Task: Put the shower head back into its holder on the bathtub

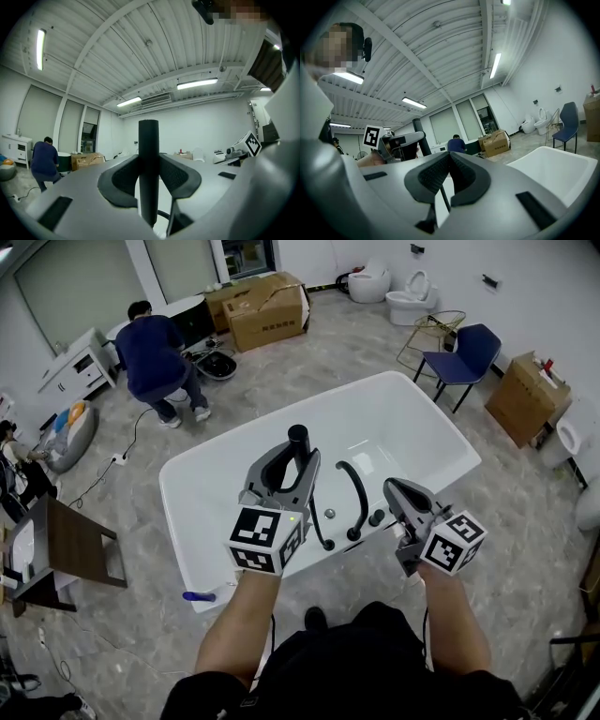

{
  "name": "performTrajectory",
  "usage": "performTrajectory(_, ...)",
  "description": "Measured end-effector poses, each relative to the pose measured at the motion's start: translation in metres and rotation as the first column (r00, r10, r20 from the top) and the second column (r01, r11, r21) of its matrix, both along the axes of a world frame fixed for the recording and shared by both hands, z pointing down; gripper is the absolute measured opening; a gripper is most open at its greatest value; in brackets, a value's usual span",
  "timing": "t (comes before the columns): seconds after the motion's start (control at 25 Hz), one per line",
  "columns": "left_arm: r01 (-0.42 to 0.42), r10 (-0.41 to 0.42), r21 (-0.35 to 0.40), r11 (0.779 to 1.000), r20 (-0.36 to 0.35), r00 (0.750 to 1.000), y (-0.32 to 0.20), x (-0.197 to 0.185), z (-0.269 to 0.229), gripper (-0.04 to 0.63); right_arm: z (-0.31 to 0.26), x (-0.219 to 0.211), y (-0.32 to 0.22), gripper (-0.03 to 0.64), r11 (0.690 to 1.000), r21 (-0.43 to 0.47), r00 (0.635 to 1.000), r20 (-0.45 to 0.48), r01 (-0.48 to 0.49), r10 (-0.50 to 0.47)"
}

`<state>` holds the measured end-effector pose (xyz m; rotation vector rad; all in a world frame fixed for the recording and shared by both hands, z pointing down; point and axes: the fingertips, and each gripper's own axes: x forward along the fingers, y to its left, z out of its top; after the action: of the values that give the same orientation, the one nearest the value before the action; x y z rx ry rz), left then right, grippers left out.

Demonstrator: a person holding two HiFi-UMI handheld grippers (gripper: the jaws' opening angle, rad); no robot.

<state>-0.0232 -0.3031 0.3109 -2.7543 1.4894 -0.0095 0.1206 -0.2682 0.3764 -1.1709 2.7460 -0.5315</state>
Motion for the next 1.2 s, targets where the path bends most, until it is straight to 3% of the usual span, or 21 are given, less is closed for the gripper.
performTrajectory(0.52, 0.089, -0.086, -0.128, 0.988, 0.025, 0.996, -0.026, 0.017, 0.053, 0.146, 0.019, 0.015, -0.043, 0.017, 0.994, -0.042, 0.995, 0.013, 0.103, -0.103)
performTrajectory(1.2, 0.135, -0.122, -0.326, 0.935, 0.06, 0.991, -0.024, 0.025, 0.163, 0.146, 0.063, 0.028, -0.034, 0.017, 0.978, -0.146, 0.988, -0.02, 0.148, -0.152)
